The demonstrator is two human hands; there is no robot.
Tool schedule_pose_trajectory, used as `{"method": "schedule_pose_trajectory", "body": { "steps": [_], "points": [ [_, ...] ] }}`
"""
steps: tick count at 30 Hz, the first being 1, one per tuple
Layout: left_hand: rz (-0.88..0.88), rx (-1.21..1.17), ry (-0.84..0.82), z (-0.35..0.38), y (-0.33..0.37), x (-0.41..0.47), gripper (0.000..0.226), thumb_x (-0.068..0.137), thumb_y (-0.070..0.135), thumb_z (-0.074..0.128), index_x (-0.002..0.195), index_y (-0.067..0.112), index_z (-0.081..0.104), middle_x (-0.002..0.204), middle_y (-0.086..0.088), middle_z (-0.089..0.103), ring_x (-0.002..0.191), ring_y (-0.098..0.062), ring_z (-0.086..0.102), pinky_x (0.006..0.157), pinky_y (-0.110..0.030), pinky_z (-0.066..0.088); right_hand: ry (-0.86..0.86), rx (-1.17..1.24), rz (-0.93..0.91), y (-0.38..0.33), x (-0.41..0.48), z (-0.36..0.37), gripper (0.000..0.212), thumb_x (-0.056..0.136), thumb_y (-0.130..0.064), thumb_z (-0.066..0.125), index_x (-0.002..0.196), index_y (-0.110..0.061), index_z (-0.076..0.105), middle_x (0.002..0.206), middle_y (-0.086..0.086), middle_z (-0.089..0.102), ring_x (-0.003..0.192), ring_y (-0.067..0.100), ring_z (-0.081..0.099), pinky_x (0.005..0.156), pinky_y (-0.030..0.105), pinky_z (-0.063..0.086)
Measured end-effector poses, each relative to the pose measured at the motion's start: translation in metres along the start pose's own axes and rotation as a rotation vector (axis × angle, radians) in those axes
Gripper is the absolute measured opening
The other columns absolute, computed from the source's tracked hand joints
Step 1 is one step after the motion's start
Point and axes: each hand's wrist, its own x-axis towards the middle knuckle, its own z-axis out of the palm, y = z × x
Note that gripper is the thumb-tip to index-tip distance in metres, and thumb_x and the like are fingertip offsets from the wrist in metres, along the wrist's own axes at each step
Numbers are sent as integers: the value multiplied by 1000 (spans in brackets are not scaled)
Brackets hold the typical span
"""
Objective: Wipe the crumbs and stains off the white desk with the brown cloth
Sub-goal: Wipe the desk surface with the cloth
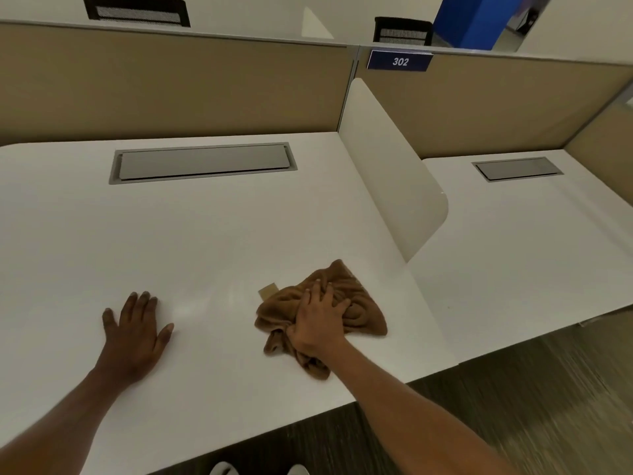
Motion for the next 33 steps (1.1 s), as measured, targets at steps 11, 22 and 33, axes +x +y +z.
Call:
{"method": "schedule_pose_trajectory", "body": {
  "steps": [11,22,33],
  "points": [
    [-208,-251,58,1,52,1,59,95,41,41,135,-3,38,144,-25,38,141,-38,21,105,-73,11,-100,-105,-702,-15,-79,10,88,82,-62,45,146,-6,24,159,22,12,144,46,9,105,75,2],
    [429,-270,-28,-10,165,11,77,86,67,32,142,15,36,143,-8,45,137,-25,32,114,-43,24,345,505,-85,8,-71,-25,20,83,-21,52,76,-10,67,81,7,68,96,23,57,85,44,50],
    [462,-30,-365,-18,222,46,55,77,45,70,114,12,47,107,-9,59,97,-28,55,80,-36,42,-249,568,299,57,-15,-33,27,68,-33,74,82,-17,58,88,3,59,93,25,52,73,33,39]
  ]
}}
